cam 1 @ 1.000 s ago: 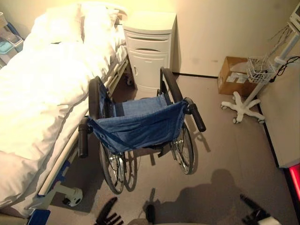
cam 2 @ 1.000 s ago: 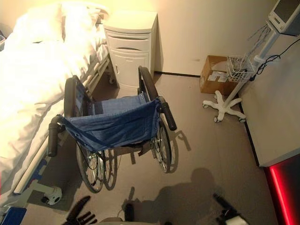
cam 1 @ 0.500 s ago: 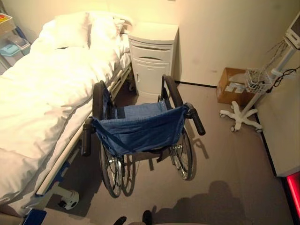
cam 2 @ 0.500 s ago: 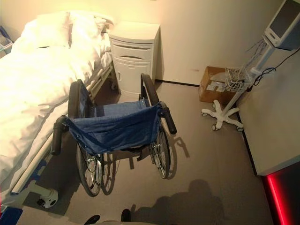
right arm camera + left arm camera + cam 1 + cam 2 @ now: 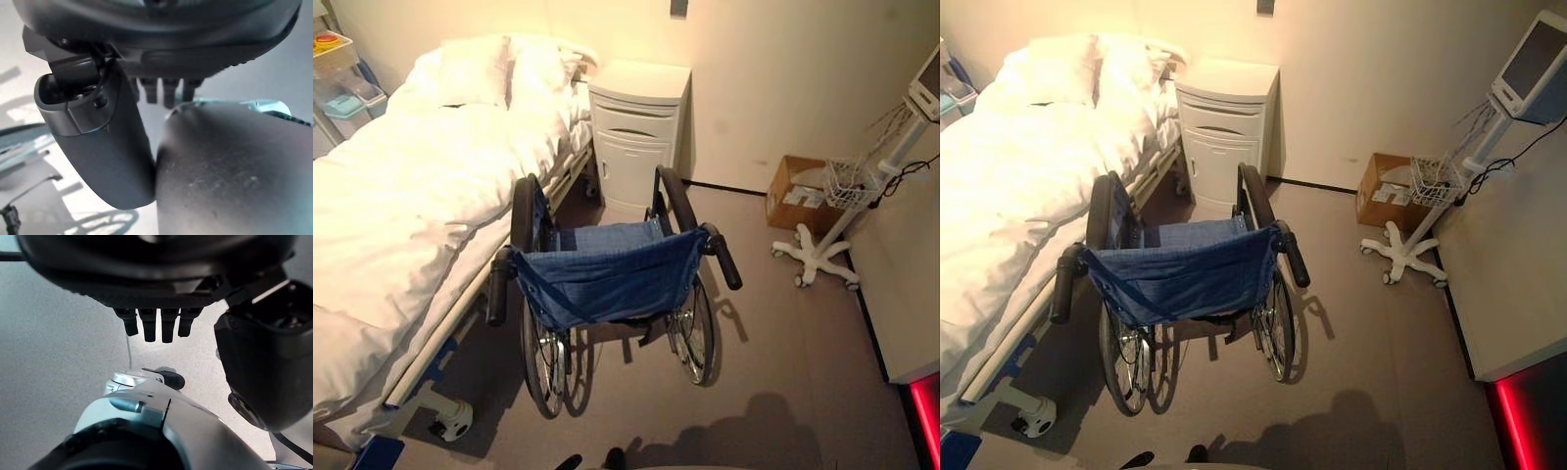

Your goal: Push the wheelchair next to the bed

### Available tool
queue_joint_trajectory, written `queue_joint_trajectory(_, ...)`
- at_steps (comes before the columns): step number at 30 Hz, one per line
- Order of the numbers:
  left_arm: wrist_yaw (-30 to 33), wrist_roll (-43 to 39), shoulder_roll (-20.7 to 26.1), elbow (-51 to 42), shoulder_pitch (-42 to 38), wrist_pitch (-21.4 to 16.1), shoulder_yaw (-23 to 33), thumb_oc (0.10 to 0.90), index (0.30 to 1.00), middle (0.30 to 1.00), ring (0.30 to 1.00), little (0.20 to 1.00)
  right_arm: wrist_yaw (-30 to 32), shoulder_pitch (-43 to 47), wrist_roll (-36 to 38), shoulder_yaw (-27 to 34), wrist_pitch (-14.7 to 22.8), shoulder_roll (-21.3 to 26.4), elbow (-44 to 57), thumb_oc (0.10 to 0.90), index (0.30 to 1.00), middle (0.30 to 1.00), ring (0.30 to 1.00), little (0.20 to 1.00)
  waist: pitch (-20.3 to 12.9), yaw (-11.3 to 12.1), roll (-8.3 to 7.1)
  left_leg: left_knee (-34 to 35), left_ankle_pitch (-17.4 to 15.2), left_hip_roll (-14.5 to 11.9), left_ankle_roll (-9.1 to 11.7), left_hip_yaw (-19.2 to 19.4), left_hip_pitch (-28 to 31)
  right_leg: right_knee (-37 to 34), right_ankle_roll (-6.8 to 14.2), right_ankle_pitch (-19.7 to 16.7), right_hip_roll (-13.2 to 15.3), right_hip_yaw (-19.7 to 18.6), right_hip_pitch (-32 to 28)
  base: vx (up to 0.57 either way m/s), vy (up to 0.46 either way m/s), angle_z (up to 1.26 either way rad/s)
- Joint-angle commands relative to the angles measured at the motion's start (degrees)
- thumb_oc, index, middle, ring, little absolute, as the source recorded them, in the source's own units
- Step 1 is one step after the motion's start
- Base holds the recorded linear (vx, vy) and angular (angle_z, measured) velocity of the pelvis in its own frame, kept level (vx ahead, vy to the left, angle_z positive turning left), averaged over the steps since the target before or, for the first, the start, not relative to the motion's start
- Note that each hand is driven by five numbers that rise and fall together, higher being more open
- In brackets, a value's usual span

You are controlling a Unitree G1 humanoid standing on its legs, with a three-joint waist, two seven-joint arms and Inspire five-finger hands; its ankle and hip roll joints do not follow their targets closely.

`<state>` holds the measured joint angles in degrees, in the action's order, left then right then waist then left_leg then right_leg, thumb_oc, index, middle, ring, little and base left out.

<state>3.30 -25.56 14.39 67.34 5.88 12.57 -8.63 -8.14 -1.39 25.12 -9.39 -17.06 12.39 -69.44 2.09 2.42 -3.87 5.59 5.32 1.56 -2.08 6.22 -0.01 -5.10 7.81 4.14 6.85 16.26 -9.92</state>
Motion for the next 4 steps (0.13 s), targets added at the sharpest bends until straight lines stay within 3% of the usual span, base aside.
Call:
queue_joint_trajectory(1, 0.18, -0.77, -2.81, 2.65, -3.31, 0.47, -1.05, 0.8, 0.9, 0.9, 0.9, 0.9, -1.41, -0.64, -2.35, -2.1, -0.85, 0.51, -2.48, 0.8, 0.9, 0.9, 0.9, 0.9, 0.61, 1.53, 3.35, -0.59, -5.67, -0.94, 3.36, -0.79, 4.85, 1.05, -0.74, -6.01, -1.99, 0.41, 4.61, 0.0, 0.0, 0.0)
queue_joint_trajectory(4, -0.32, -0.9, -2.78, 2.97, -3.23, 0.87, -0.84, 0.8, 0.9, 0.9, 0.9, 0.9, -0.71, -0.53, -2.17, -1.97, -0.8, 0.43, -2.61, 0.8, 0.9, 0.9, 0.9, 0.9, 0.47, 1.51, 3.4, -0.59, -5.68, -0.89, 3.32, -0.83, 4.93, 1.0, -0.78, -6.06, -2.05, 0.24, 4.52, 0.0, 0.0, 0.0)
